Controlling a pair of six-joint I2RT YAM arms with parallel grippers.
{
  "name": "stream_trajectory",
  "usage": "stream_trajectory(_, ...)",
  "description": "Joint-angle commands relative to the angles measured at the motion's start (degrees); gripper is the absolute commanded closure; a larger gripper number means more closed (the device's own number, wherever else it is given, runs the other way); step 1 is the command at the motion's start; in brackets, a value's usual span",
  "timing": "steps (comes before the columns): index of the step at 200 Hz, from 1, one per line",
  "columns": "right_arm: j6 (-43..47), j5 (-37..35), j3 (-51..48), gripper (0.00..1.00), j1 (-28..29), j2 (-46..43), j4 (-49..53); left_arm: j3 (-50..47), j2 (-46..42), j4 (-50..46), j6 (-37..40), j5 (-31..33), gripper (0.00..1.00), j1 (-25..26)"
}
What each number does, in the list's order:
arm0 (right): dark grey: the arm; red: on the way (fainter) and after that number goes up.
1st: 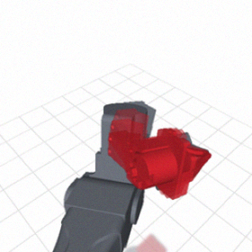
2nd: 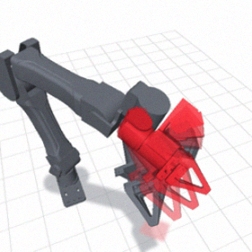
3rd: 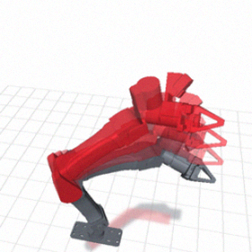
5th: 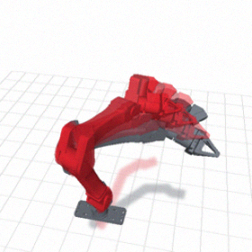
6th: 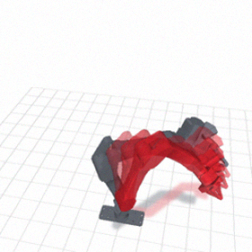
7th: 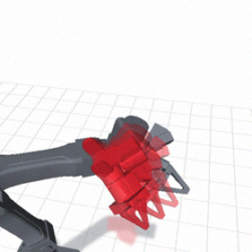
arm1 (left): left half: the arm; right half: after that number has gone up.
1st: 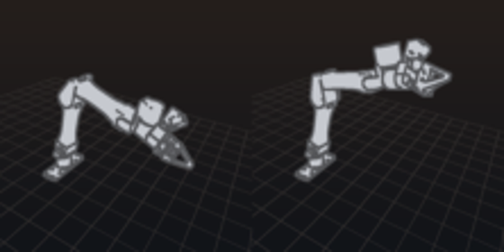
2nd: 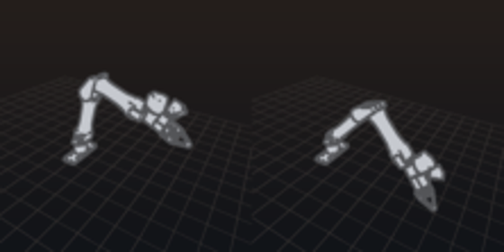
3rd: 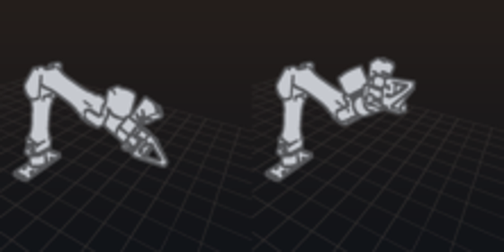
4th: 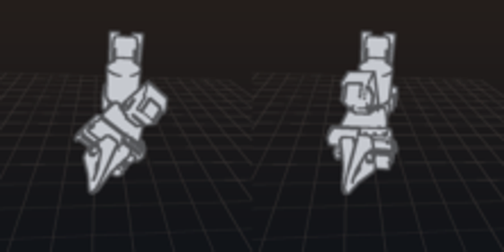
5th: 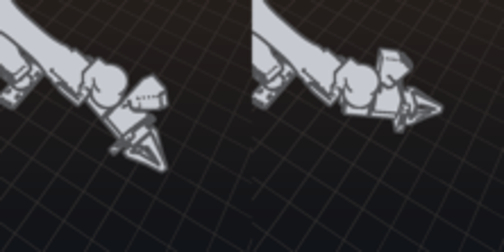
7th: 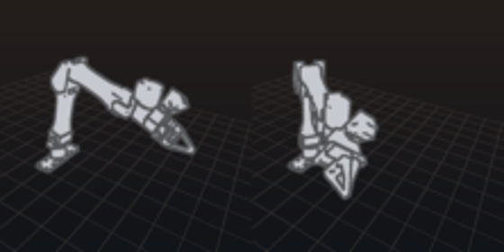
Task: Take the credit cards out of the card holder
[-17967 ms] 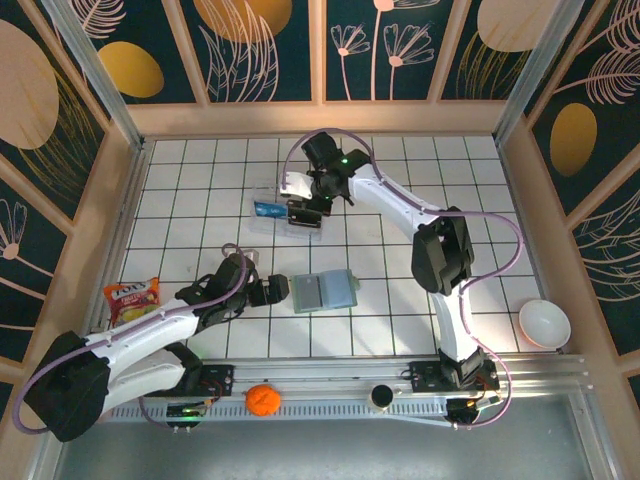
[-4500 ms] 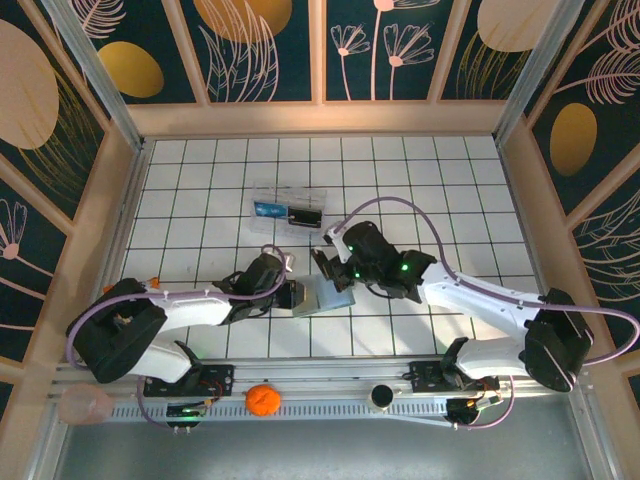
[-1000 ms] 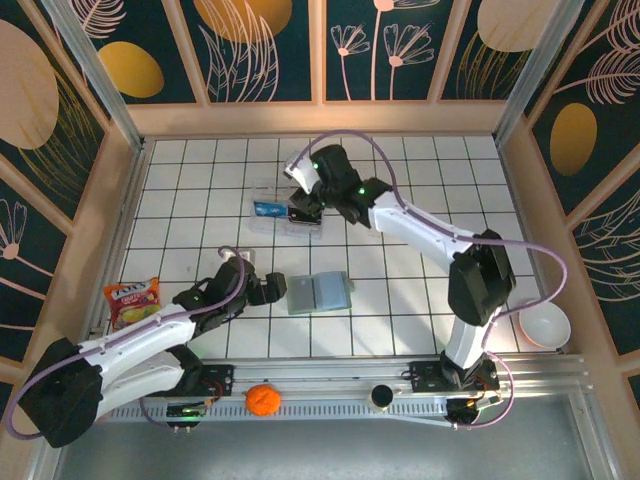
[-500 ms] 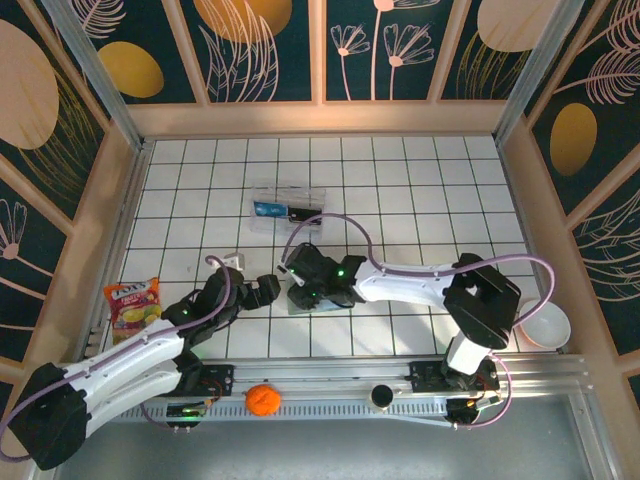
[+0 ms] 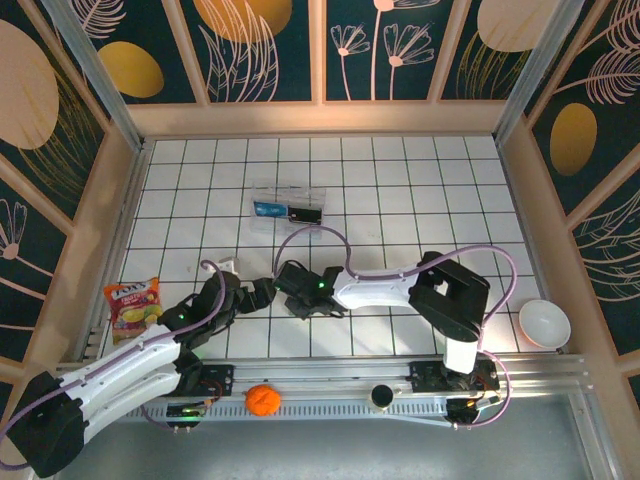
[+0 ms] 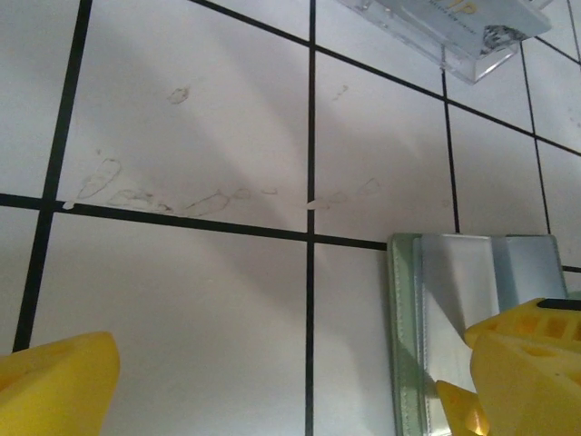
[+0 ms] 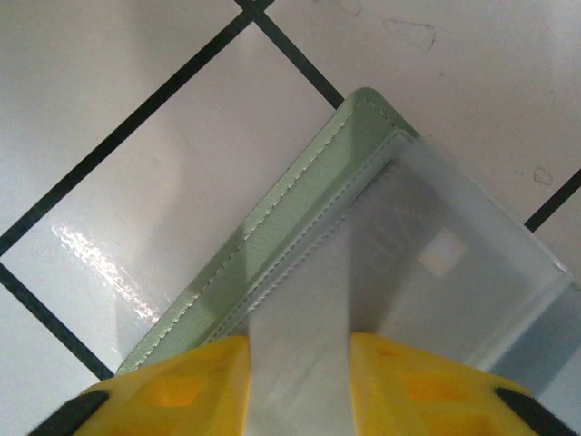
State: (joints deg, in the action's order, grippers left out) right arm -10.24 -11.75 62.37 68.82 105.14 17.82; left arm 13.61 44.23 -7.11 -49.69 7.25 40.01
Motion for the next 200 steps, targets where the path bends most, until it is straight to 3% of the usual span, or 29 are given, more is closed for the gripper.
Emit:
stream_trajectory(1,-1.1,-2.3,1.2,0.75,1.2,2.7,2.8,0.0,-0.6,1.5,-0.2,-1.1,0.01,0.1)
stream_trajectory(41,-3.2,-1.2,-0.5,1.00,1.3,1.1,-0.1,0.8,1.8,2.6,2.0,-3.1,0.08,0.0)
stream_trajectory(76,-5.6,0.2,-3.1,1.00,0.3,-2.8,-5.8,1.3,5.1,7.1,3.4,-7.4,0.19,0.1)
stream_trajectory(105,-7.8,0.1,-5.4,1.00,-1.0,-5.2,-7.6,3.3,9.7,9.5,4.5,-9.7,0.33,0.0)
stream_trajectory(133,-8.3,-0.3,-6.3,1.00,-1.4,-7.4,-7.4,4.0,10.0,8.7,4.1,-8.2,0.26,0.0)
stream_trajectory(148,-7.7,1.5,-5.8,0.77,-1.3,-8.6,-7.3,3.5,8.6,8.3,3.8,-7.3,0.17,0.1)
stream_trajectory(156,-7.6,2.8,-5.2,0.70,-1.3,-8.6,-6.7,3.5,7.9,7.7,3.7,-6.7,0.14,0.0)
stream_trajectory(200,-8.0,3.0,-3.3,0.62,-1.0,-5.6,-3.4,3.6,6.3,5.9,4.1,-5.0,0.11,0.1)
